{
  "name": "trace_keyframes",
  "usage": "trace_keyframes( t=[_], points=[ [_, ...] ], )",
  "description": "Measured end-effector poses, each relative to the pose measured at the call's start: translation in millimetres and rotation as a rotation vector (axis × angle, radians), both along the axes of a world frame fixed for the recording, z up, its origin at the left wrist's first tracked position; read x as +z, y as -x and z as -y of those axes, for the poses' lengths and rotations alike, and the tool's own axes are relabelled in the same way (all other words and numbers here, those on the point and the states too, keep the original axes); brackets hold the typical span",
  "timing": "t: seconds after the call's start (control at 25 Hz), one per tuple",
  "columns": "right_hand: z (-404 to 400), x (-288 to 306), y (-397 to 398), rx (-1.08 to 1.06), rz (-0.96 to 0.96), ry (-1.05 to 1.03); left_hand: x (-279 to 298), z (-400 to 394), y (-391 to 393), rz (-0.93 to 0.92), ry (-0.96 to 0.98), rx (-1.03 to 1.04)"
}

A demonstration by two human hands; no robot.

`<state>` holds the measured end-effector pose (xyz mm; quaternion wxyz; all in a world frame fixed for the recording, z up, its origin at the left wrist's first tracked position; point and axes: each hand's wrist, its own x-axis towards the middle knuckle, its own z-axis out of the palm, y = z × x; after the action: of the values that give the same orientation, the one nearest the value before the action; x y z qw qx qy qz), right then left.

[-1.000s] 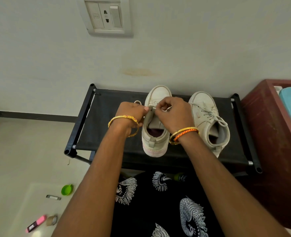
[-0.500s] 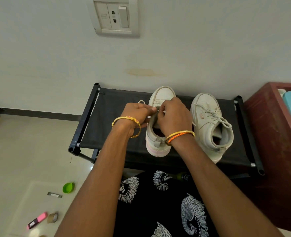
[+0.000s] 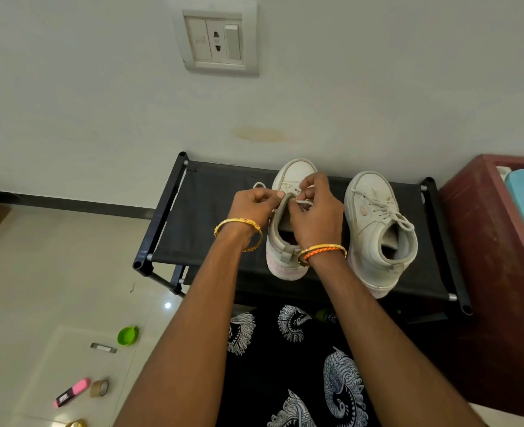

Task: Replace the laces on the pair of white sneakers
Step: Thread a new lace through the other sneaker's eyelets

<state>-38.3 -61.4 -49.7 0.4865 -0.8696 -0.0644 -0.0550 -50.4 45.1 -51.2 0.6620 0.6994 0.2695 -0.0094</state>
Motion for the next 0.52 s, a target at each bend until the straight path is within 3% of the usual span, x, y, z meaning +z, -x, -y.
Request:
trace_keyframes(
  t=[0.28, 0.4, 0.52],
  points=[
    [3.4, -11.9, 1.2, 0.026, -0.021, -0.061, -6.5, 14.8, -0.9, 0.055, -0.379, -0.021],
    [11.0, -19.1, -3.5, -0.022, 0.003, -0.037, -8.8, 17.8, -1.0, 0.026, -0.354, 0.115],
    [23.3, -24.0, -0.5, -0.062, 0.014, -0.009, -9.9, 3.7, 2.9, -0.029, -0.256, 0.394]
  ],
)
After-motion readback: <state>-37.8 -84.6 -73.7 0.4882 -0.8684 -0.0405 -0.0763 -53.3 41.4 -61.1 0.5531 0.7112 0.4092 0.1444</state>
